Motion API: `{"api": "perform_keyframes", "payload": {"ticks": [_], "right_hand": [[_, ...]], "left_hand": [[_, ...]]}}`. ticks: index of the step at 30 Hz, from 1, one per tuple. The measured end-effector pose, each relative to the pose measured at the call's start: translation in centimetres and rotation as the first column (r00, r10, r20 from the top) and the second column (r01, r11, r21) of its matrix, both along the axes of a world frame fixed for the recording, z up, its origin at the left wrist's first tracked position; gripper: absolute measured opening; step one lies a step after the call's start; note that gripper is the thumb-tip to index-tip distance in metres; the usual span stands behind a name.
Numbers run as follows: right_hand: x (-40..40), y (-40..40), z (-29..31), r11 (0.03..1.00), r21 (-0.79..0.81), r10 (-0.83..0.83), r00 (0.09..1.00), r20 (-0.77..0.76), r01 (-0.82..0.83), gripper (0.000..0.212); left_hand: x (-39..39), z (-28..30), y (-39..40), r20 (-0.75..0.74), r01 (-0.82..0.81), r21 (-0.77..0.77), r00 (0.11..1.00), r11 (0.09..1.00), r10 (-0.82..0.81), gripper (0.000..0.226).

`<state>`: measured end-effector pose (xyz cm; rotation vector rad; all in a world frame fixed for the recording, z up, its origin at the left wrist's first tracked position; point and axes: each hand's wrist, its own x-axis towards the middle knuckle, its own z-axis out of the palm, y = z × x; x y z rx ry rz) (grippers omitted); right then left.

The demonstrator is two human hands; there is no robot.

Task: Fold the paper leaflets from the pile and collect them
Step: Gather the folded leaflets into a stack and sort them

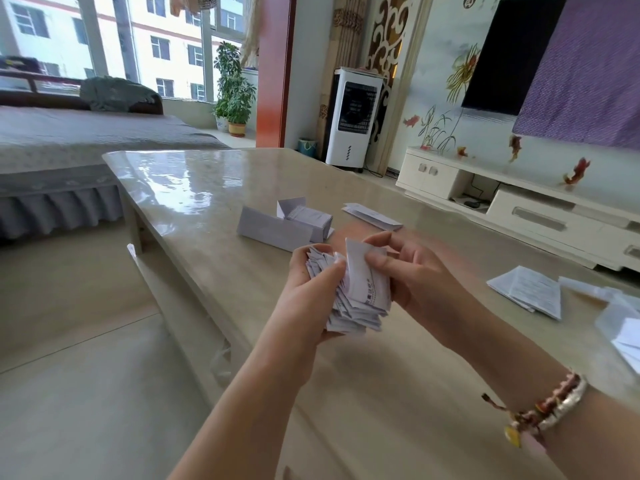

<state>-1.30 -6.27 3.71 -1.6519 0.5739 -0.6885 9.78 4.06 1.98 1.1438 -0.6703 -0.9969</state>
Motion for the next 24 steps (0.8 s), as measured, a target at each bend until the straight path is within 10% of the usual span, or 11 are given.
{"api": "perform_keyframes", "payload": {"ticks": [7, 13, 19, 24], "right_hand": [[2.1, 0.7, -0.7, 0.971, -0.239, -0.017, 0.994, -0.110, -0.010, 0.010], [4.5, -1.4, -1.9, 0.979, -0.195, -0.073, 0.990, -0.117, 0.049, 0.019], [8.3, -7.5, -3.8, 0.628, -0.774, -0.422, 0.871, -0.253, 0.080, 0.058], [11.0, -9.9, -3.4, 0.821, -0.569, -0.286, 0.890, -0.354, 0.038, 0.061]], "left_hand": [[1.4, 0.1, 0.9, 0.007, -0.033, -0.007, 0.999, 0.999, 0.033, 0.048], [3.0, -0.2, 1.4, -0.047, -0.133, 0.036, 0.990, 0.990, 0.134, 0.023], [3.8, -0.2, 1.4, -0.033, -0.192, 0.035, 0.981, 0.981, 0.194, 0.025], [4.1, -0.2, 1.6, -0.038, -0.170, 0.049, 0.984, 0.984, 0.172, 0.023]]}}
